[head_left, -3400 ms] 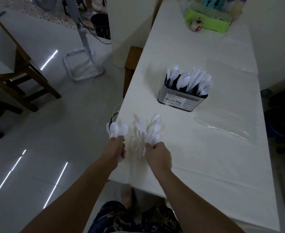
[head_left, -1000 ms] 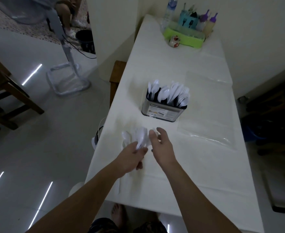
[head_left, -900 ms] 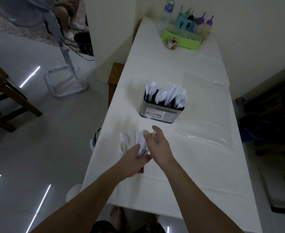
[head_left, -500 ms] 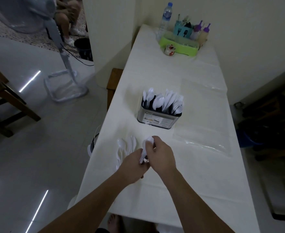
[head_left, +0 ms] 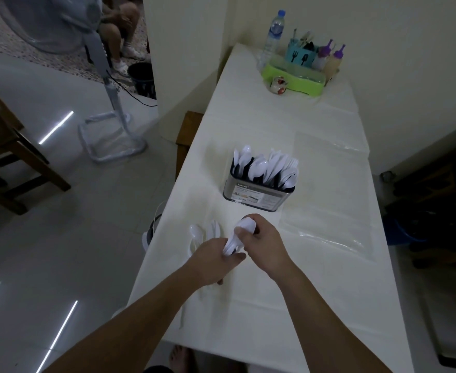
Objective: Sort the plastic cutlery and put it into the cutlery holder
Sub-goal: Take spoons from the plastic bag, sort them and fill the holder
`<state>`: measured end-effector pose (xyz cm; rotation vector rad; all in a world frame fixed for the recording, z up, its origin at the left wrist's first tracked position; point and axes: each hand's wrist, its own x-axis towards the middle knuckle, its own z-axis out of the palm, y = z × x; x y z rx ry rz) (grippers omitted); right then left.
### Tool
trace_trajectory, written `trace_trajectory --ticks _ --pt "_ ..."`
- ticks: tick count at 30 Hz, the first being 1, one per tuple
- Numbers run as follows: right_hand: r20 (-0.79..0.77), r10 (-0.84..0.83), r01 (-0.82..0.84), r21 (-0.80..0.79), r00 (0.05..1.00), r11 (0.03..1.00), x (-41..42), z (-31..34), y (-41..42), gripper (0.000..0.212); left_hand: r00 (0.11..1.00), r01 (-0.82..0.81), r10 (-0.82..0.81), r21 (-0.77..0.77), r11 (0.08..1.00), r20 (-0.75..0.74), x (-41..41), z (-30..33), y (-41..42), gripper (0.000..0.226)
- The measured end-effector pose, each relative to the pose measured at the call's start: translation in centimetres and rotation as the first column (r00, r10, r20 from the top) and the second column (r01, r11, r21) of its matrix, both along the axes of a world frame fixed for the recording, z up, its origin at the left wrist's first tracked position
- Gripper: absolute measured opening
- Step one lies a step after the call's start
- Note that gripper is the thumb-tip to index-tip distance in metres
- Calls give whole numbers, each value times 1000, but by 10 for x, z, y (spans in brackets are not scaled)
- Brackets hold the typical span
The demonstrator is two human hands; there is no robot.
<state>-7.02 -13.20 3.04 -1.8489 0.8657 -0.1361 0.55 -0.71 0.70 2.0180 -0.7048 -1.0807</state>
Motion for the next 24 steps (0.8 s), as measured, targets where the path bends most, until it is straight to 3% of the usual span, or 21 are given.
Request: trace_trajectory --ticks 3,7,9,18,24 --pt "8 -44 44 77 999 996 -2 6 -3 14 998 -9 10 -25 1000 57 -3 0 -1 22" --pt "63 -31 8 340 998 940 -10 14 -12 29 954 -150 100 -161 975 -284 -5 4 1 29" --pt "81 -42 5 403 996 915 -15 15 -15 33 919 -201 120 -184 962 -375 -6 6 2 32" --pt "66 -39 18 292 997 956 -21 19 -16 23 818 -173 44 -171 970 -574 -12 16 2 40" --pt "47 -137 122 249 989 961 -26 20 -17 14 862 -182 73 -173 968 -501 -14 20 3 38"
